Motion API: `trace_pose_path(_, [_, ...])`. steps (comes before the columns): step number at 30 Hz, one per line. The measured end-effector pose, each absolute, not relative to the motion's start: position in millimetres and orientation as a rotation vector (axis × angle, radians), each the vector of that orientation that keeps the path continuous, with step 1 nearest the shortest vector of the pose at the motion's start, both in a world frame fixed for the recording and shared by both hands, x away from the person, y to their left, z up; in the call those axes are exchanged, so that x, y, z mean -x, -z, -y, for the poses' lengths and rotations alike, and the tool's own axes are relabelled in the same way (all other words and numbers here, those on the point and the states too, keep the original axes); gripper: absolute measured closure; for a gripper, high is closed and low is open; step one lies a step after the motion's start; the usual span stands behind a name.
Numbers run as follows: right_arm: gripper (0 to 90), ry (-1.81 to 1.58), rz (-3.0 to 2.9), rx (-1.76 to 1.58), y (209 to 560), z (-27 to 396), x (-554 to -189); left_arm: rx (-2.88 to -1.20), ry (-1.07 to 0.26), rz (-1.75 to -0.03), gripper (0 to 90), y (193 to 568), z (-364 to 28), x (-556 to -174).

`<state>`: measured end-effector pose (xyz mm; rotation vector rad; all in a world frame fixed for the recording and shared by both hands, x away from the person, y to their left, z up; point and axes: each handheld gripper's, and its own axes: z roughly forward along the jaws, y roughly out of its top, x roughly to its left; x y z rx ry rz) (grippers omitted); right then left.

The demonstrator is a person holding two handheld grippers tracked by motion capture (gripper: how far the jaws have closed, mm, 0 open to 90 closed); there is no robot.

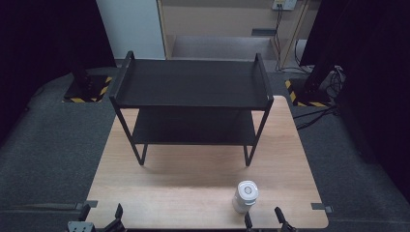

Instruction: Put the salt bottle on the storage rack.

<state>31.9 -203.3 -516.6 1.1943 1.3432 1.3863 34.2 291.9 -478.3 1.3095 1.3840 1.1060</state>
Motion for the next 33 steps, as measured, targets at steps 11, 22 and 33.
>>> trace_pose_path(11, [4.6,-1.366,-1.355,-1.202,519.6,193.8,-35.2,-1.323,-1.099,-1.377,1.9,477.7,-292.4,-35.0])
trace_pose_path(22, [5.1,-1.338,-1.362,-1.188,519.0,177.0,-52.6,-1.332,-1.095,-1.367,2.0,476.9,-291.4,-36.5])
trace_pose_path(33, [10.2,-1.312,-1.361,-1.168,517.8,158.0,-75.0,-1.344,-1.092,-1.371,2.2,476.5,-292.6,-38.2])
